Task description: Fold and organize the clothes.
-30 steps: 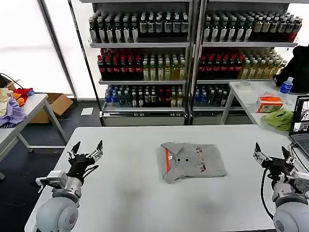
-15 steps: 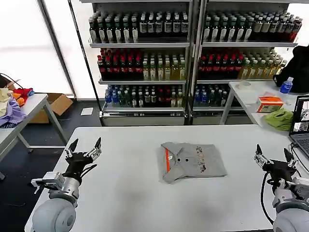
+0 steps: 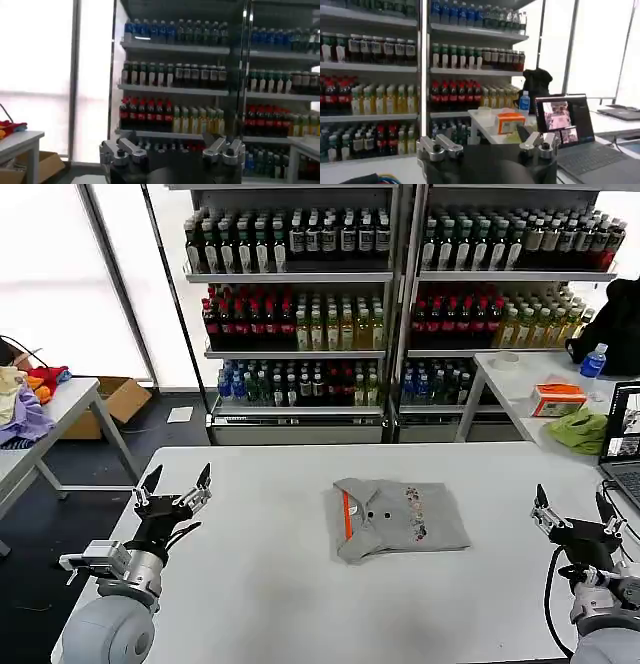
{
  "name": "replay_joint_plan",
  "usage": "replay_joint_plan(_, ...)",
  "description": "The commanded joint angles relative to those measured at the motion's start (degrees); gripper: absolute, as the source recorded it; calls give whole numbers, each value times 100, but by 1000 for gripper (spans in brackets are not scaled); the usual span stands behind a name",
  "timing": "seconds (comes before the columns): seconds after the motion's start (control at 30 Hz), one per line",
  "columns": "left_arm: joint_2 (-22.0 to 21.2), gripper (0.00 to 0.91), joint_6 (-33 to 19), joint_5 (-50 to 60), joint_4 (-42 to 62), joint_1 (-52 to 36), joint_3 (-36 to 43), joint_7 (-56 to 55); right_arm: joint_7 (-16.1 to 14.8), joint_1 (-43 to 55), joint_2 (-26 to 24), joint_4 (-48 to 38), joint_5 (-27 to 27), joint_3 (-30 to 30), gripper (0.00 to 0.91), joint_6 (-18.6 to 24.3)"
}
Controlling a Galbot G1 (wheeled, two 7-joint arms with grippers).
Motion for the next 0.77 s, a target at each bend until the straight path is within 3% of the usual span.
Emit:
replay_joint_plan(0.03,-12,907,-2,-33,-31,52,-11,31,-8,-141,32,85,-40,83,907,20)
replay_joint_plan(0.77,-82,907,126,-48,14,45,54,83,-19,-36,143,-245,-32,15,907,49)
